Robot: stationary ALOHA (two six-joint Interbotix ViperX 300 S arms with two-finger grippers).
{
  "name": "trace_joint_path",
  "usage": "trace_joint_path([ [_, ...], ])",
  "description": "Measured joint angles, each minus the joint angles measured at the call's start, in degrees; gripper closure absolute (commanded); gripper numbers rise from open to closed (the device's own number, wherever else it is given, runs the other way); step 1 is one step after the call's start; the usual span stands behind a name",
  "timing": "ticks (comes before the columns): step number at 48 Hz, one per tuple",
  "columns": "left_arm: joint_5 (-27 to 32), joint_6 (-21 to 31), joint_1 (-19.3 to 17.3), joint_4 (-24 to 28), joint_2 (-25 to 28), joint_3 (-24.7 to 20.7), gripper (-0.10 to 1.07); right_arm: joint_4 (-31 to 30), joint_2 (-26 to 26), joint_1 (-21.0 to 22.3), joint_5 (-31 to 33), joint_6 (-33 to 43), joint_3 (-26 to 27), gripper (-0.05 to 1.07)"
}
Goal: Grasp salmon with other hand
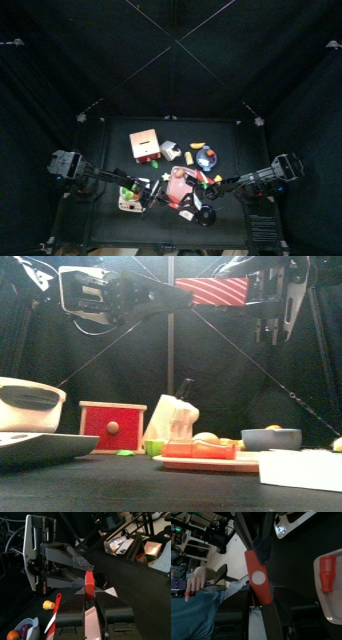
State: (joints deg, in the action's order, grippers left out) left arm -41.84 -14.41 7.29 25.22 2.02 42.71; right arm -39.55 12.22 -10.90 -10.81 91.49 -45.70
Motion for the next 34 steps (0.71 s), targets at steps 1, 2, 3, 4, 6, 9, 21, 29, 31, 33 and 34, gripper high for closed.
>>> trace_joint_path([
  [1, -0.1, 0.0, 0.0, 0.0, 0.0, 0.0, 0.52, -0.3, 0.1, 0.1, 0.5, 0.0, 0.0, 0.28],
  [2, -0.1, 0.0, -0.1, 0.0, 0.0, 0.0, 0.52, -0.5, 0.1, 0.2, 1.2, 0.0, 0.1, 0.26],
  [3, 0.0, 0.0, 0.0, 0.0, 0.0, 0.0, 0.52, -0.7, 0.2, 0.2, 1.8, 0.0, 0.1, 0.24],
  [4, 0.0, 0.0, 0.0, -0.1, 0.0, 0.0, 0.52, -0.9, 0.2, 0.3, 2.4, 0.0, 0.1, 0.21],
  [6, -0.1, 0.0, -0.2, -0.2, 0.0, 0.0, 0.52, -1.1, 0.1, 0.4, 3.5, 0.1, 0.0, 0.18],
  [9, -0.1, 0.1, -0.2, -0.4, 0.0, 0.0, 0.52, -1.7, 0.3, 0.5, 4.7, 0.0, 0.1, 0.15],
  [21, -0.1, 0.1, -0.4, -1.1, 0.0, 0.0, 0.52, -2.5, 1.6, 0.4, 7.8, 0.0, 0.0, 0.14],
  [29, -0.1, 0.1, -0.4, -2.3, 0.0, 0.2, 0.52, -3.2, 2.9, 0.1, 9.3, 0.1, 0.0, 0.14],
  [31, -0.2, 0.1, -0.4, -2.8, 0.0, 0.3, 0.52, -3.3, 3.4, 0.0, 9.9, 0.1, 0.0, 0.14],
  [33, -0.2, 0.1, -0.4, -3.3, 0.0, 0.5, 0.52, -3.4, 4.0, -0.1, 10.6, 0.0, -0.1, 0.14],
  [34, -0.1, 0.1, -0.4, -3.6, 0.0, 0.6, 0.52, -3.5, 4.5, -0.2, 11.2, 0.0, -0.1, 0.14],
])
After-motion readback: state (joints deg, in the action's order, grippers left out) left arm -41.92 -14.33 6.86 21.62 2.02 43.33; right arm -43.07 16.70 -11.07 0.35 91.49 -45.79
